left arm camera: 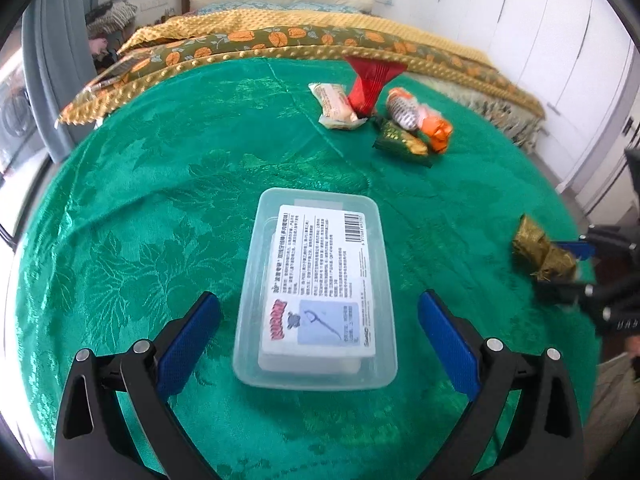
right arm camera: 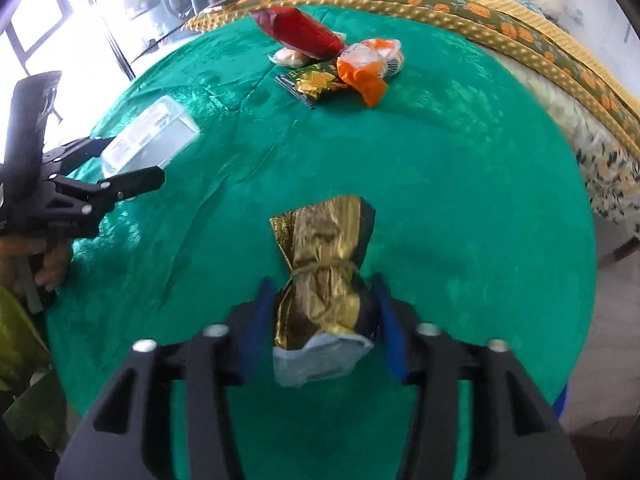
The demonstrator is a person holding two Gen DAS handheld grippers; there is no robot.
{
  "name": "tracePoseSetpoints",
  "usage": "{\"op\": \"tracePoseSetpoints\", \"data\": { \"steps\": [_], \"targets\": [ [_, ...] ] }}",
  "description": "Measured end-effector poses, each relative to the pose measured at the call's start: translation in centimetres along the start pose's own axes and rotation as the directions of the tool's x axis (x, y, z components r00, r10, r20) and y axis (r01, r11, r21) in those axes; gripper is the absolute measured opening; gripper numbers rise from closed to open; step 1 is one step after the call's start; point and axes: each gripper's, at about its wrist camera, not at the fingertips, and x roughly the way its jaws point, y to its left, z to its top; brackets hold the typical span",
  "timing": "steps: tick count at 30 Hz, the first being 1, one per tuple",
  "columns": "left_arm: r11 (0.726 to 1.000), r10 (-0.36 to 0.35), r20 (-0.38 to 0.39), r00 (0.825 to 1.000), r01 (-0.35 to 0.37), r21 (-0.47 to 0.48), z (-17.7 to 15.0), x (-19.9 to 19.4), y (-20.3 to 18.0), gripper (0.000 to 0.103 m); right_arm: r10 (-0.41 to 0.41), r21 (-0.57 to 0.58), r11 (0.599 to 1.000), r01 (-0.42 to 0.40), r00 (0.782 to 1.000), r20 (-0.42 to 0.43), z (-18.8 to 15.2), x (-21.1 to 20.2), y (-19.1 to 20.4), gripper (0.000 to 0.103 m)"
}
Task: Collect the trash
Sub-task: 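Carry the box and gold item over the wastebasket and open both tools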
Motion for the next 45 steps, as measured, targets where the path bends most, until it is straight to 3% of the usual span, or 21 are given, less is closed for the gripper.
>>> {"op": "tracePoseSetpoints", "data": {
  "steps": [2,6,8,9,10,11,14,18,24,27,31,37,40,45],
  "targets": [
    [1.0,-0.016,-0.017,1.0,0.017,0.005,0.2,-0.2,0.0,0.098,-0.002,0.003,1.0,0.002,1.0,0.006,-0.1,-0.4,-0.2,0.067],
    [0.998,0.029,-0.031,0.999,-0.027,0.065,0.8,-0.4,-0.8,0.097,-0.01,-0.023,1.0,0.01,1.0,0.006,1.3,-0.4,0.2,0.067],
    [0.997,0.041,-0.041,0.998,-0.038,0.072,1.2,-0.1,-0.8,0.089,-0.015,-0.047,0.999,0.015,1.0,-0.006,1.7,0.0,0.6,0.066],
    [0.997,0.041,-0.051,0.998,-0.037,0.068,1.4,0.1,-0.7,0.078,-0.032,-0.056,0.998,0.031,0.999,-0.015,2.0,0.4,0.7,0.063],
    [0.997,0.042,-0.063,0.997,-0.037,0.069,1.5,0.3,-0.6,0.071,-0.045,-0.059,0.997,0.044,0.999,-0.03,2.2,0.7,0.7,0.044],
    [0.996,0.046,-0.071,0.996,-0.041,0.073,1.5,0.5,-0.6,0.062,-0.053,-0.058,0.997,0.051,0.998,-0.038,2.1,0.9,0.6,0.039],
    [0.995,0.051,-0.055,0.997,-0.046,0.084,1.4,-0.2,-0.9,0.062,-0.038,-0.03,0.999,0.038,0.999,-0.015,1.6,-0.1,0.4,0.038],
    [0.996,-0.008,-0.028,1.0,0.01,0.093,1.3,-1.8,-2.9,0.061,0.0,0.019,1.0,-0.001,0.999,0.05,0.0,-2.8,-0.5,0.038],
    [0.974,-0.146,-0.01,0.989,0.145,0.175,2.1,-3.1,-11.0,0.062,-0.012,0.162,0.987,-0.013,0.988,0.152,-2.7,-7.5,-6.1,0.038],
    [0.95,-0.234,-0.022,0.972,0.234,0.209,2.3,-2.7,-16.2,0.062,-0.075,0.267,0.963,0.025,0.98,0.182,-5.1,-9.7,-11.1,0.038],
    [0.903,-0.344,-0.084,0.935,0.354,0.242,2.7,-1.0,-23.7,0.062,-0.199,0.386,0.915,0.119,0.965,0.173,-9.3,-11.9,-17.6,0.038],
    [0.838,-0.398,-0.139,0.907,0.421,0.348,3.2,1.4,-34.7,0.062,-0.31,0.526,0.825,0.208,0.944,0.112,-15.5,-12.5,-25.1,0.038],
    [0.82,-0.401,-0.172,0.9,0.436,0.371,3.1,3.8,-39.2,0.062,-0.335,0.593,0.773,0.225,0.939,0.081,-18.4,-12.0,-28.6,0.038],
    [0.816,-0.393,-0.221,0.892,0.449,0.363,2.3,8.3,-44.0,0.062,-0.339,0.66,0.717,0.226,0.94,0.046,-22.3,-10.9,-32.5,0.038]
  ]
}}
